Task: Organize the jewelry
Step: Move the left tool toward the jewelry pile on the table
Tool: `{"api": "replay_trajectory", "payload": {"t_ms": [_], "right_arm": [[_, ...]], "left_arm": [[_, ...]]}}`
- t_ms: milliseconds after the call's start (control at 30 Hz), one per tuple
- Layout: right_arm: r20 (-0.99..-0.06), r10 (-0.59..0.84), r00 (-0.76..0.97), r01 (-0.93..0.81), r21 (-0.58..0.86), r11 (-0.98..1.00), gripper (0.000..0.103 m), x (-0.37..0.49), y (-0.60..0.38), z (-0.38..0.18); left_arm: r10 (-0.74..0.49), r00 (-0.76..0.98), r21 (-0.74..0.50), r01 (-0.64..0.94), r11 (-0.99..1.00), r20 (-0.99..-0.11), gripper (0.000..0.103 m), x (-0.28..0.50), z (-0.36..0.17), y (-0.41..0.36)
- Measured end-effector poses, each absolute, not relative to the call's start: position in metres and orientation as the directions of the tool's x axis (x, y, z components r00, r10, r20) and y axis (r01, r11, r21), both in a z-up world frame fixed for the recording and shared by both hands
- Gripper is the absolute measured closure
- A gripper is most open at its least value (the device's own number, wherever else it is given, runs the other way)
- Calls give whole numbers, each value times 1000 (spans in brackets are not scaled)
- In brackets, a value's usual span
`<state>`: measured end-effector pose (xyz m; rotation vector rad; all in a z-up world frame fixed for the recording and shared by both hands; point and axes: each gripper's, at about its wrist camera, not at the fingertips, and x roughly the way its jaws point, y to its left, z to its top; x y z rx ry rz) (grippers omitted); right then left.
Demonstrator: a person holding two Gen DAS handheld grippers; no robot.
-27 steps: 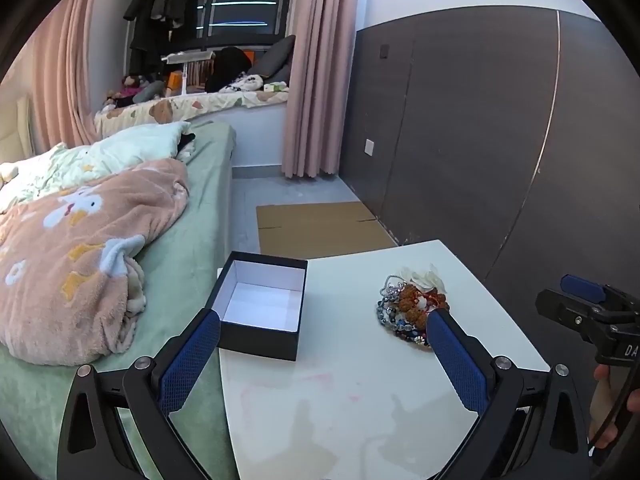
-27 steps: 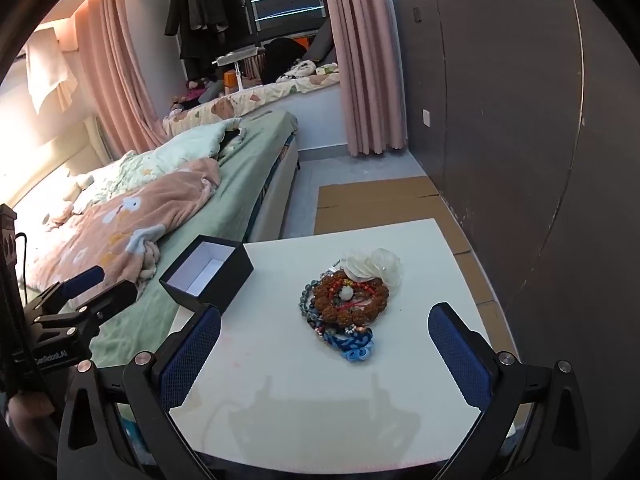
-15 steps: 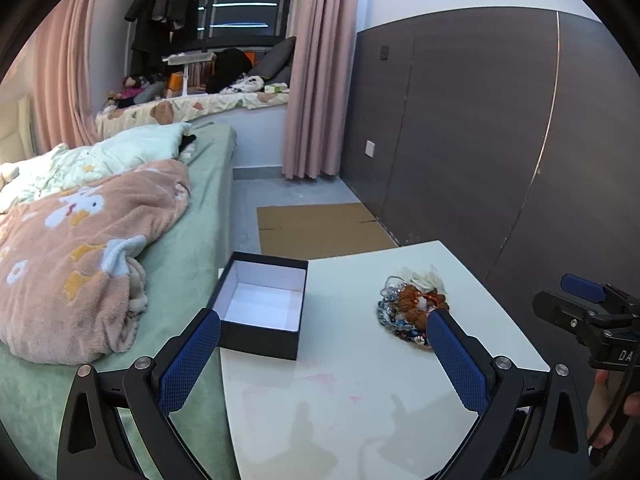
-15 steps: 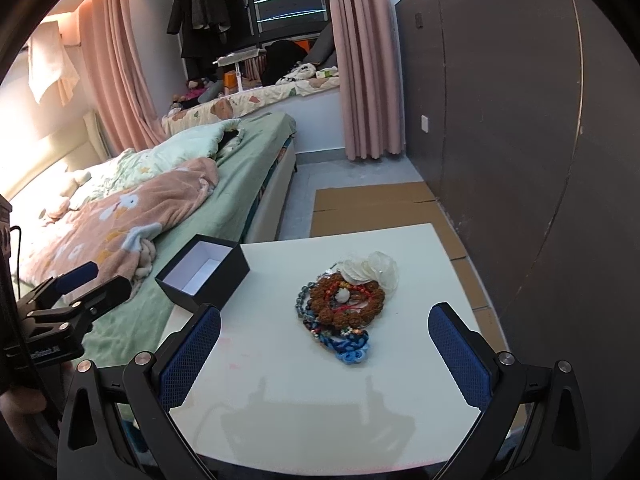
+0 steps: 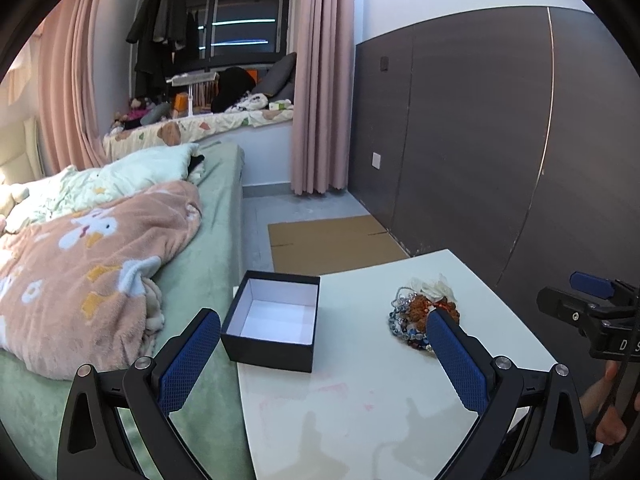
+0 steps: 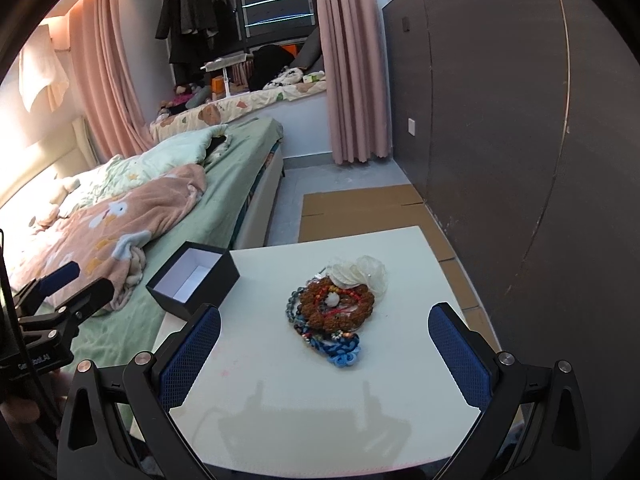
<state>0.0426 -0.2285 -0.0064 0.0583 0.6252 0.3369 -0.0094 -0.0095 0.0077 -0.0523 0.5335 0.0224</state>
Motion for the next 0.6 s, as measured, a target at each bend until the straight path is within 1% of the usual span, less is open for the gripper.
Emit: {"api": "replay_trajectory", "payload": {"t_ms": [100,233,433,600], "right_arm": [[-565,342,751,-298,172,939,0,47,-229,-8],[-583,325,744,-294,151,944,0,47,-226,-11],[-566,372,735,-269,260,927,0,62,-244,-12],[-582,366,726,-213,315,925,0,79,-258,-19]], "left_arm": [[6,861,-50,-37,998,-508,0,-7,7,-9],[-3,857,-70,-39,997,-516,0,0,7,-7],[-19,854,-98,-38,994,-520,0,16,5,-9],[-43,844,-123,-27,992,-535,2,36,-3,-14]]}}
